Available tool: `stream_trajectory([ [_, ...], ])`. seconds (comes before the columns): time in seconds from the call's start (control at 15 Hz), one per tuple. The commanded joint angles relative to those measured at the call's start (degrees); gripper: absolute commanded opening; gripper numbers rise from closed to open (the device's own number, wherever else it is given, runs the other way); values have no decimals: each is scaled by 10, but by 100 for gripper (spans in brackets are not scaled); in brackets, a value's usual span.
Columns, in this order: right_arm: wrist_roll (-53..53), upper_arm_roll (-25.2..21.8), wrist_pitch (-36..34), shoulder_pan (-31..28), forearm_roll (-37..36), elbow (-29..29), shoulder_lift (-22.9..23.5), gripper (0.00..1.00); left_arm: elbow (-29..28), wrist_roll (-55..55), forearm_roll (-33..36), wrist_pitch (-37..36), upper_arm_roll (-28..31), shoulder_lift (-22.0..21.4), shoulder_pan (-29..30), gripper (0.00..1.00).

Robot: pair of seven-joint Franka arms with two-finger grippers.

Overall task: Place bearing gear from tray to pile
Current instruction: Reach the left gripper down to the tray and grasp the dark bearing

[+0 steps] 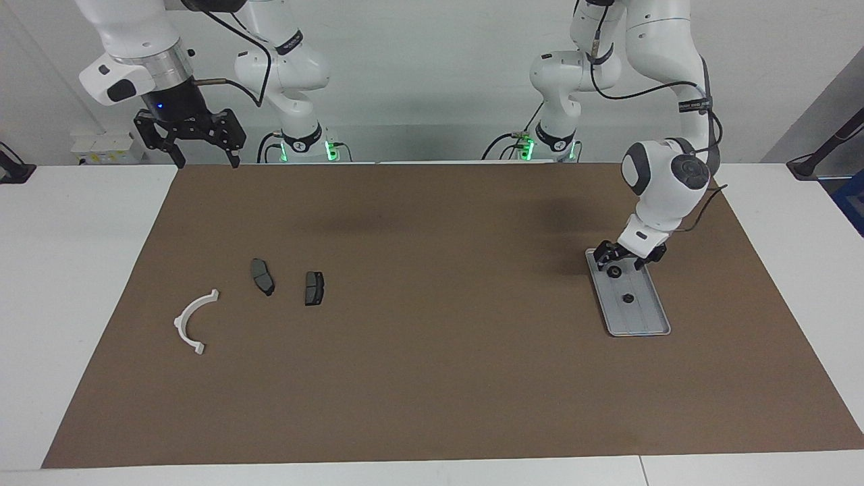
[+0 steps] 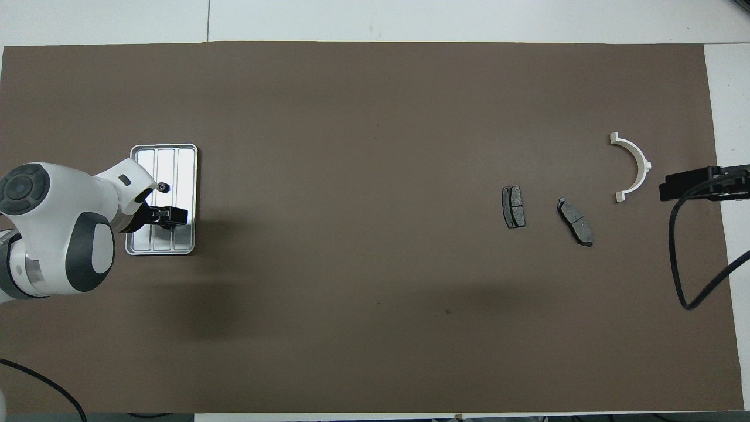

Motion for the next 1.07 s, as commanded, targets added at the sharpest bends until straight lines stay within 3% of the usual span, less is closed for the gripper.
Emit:
stream_trajectory([
  [0.0,-14,-1,8,-1,16,-21,-15,100,-13,2,8,26,1,8,2,100],
  [0.33,-12,-1,9,-1,16,-28,-20,100,-20,5,8,26,1,8,2,100],
  [0.47,-12,0,9,-1,16,-32,-20,100,-20,0,8,23,1,8,2,51],
  [0.53,-12,0,9,-1,16,-33,-20,100,-20,0,8,21,1,8,2,22],
  [0.6,-14,0,9,-1,15,-37,-20,100,-19,0,8,20,1,8,2,0],
  [0.87,-14,0,4,-1,15,-47,-27,100,-9,-4,5,14,0,9,2,0],
  [1.0,-14,0,4,-1,15,-51,-27,100,34,-5,3,-33,-1,8,0,0],
])
